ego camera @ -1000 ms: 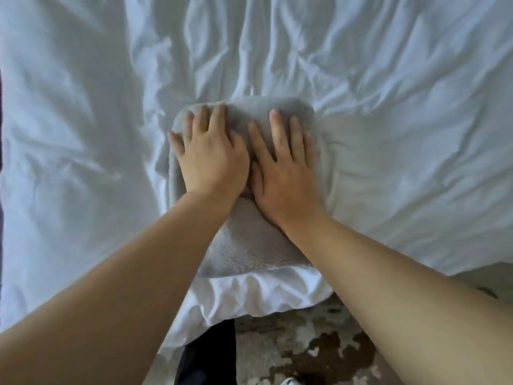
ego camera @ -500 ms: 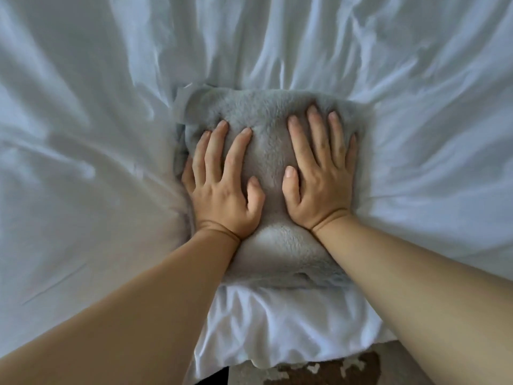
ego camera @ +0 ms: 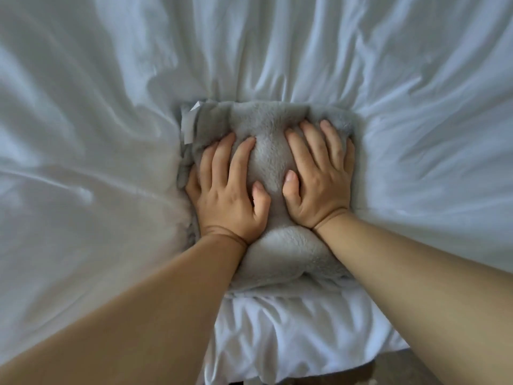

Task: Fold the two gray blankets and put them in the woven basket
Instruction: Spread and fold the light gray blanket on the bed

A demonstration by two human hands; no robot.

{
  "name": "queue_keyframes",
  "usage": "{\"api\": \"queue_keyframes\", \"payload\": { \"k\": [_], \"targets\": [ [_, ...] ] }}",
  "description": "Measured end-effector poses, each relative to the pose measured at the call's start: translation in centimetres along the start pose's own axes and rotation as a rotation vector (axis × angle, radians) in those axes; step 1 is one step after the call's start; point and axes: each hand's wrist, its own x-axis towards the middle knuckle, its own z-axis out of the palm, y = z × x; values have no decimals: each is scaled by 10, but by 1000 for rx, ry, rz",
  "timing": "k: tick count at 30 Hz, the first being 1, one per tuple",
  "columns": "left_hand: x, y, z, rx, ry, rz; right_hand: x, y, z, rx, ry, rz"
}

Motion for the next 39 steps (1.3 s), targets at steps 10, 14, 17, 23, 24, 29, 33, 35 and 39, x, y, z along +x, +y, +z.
{"api": "queue_keyframes", "payload": {
  "k": [10, 14, 17, 23, 24, 29, 33, 35, 39],
  "targets": [
    [7, 21, -91, -177, -389, -127, 3, -28, -105, 123, -378, 196],
    [1, 18, -127, -291, -381, -555, -8, -23, -144, 310, -443, 532],
    [-6, 22, -140, -420, -562, -928, -20, -11, -162, 400, -611, 833],
    [-9, 38, -141, -482, -689, -1000, -33, 22, -164, 867, -677, 1053],
    [-8, 39, -139, -519, -688, -1021, -29, 28, -161, 967, -681, 1102],
    [1, 45, -149, -804, -687, -1194, -6, 43, -153, 1219, -861, 1213],
    [-6, 65, -186, -918, -487, -1219, 22, 31, -180, 1346, -863, 1087],
    [-13, 76, -210, -1003, -412, -1234, 39, 22, -202, 1391, -911, 994],
    [-32, 94, -263, -1087, -184, -1281, 65, -3, -241, 1364, -1045, 775]
  ]
}}
